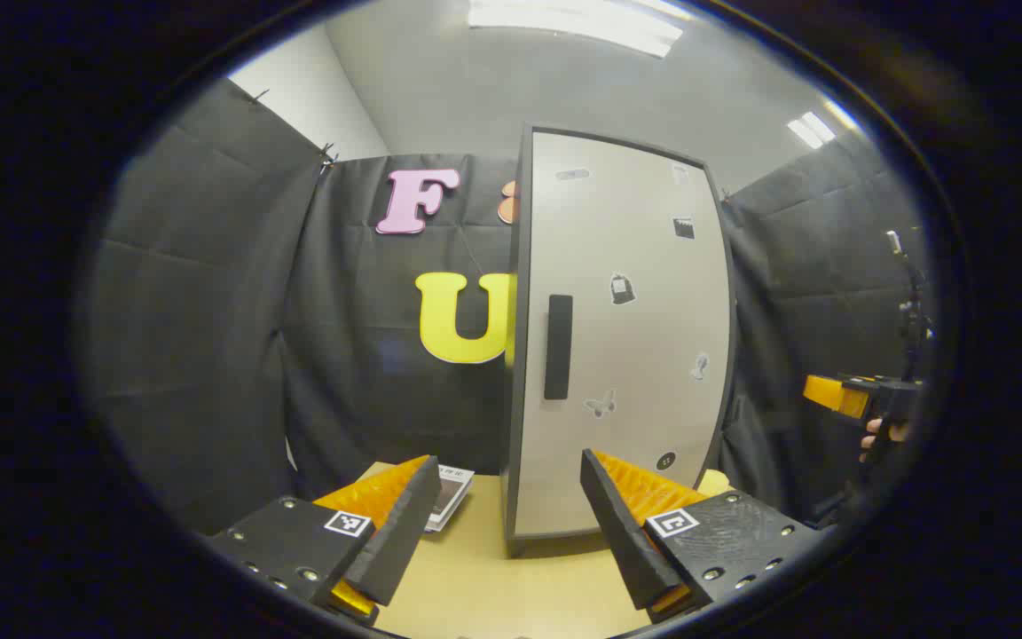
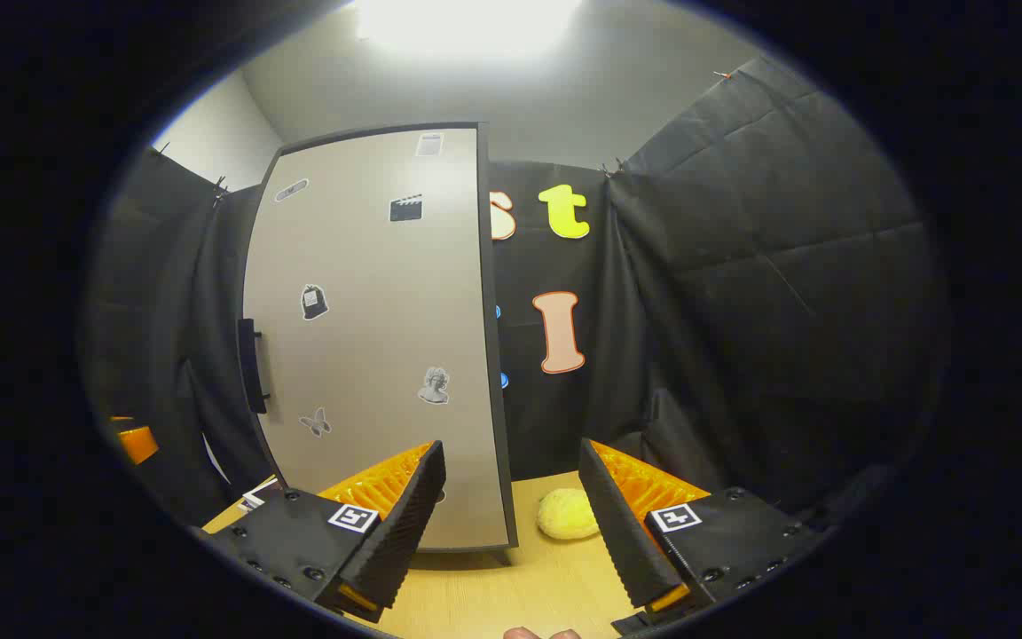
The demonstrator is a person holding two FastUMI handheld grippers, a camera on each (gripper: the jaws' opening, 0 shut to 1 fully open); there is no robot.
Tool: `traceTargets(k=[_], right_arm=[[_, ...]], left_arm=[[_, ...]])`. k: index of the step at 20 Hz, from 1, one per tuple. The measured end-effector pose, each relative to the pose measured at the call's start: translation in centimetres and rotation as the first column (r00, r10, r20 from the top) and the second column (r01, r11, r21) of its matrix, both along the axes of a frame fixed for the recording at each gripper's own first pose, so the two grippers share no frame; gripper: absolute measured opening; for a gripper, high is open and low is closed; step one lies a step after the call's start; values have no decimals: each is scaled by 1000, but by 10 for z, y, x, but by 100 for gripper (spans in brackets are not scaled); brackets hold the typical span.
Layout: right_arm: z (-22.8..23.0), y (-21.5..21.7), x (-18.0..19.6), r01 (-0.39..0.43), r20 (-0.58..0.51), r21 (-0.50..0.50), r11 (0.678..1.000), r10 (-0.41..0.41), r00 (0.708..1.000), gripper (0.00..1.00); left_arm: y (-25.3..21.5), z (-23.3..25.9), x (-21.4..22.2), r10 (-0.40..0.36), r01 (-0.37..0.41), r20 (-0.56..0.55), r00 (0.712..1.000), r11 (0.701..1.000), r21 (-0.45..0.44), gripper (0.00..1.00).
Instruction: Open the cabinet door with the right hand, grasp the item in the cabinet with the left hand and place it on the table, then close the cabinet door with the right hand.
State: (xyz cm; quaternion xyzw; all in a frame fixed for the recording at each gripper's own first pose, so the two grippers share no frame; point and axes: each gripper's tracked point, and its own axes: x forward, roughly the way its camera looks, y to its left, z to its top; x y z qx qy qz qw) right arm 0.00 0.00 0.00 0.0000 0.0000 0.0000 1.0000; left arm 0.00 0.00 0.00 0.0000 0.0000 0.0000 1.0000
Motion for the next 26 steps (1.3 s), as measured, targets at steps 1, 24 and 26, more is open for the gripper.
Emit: traceTargets(k=[1, 24, 26], right_arm=[[1, 1, 0, -3, -1, -8, 1000, 3, 1000, 93], [43, 64, 3, -148, 41, -7, 989, 148, 988, 95], [52, 86, 11, -187, 46, -1, 982, 187, 981, 93]], left_arm=[[2, -1, -1, 4, -4, -2, 1000, 1000, -4, 97], [23, -14, -8, 4, -5, -31, 1000, 998, -60, 96], [29, -19, -8, 11, -14, -44, 999, 997, -75, 96]])
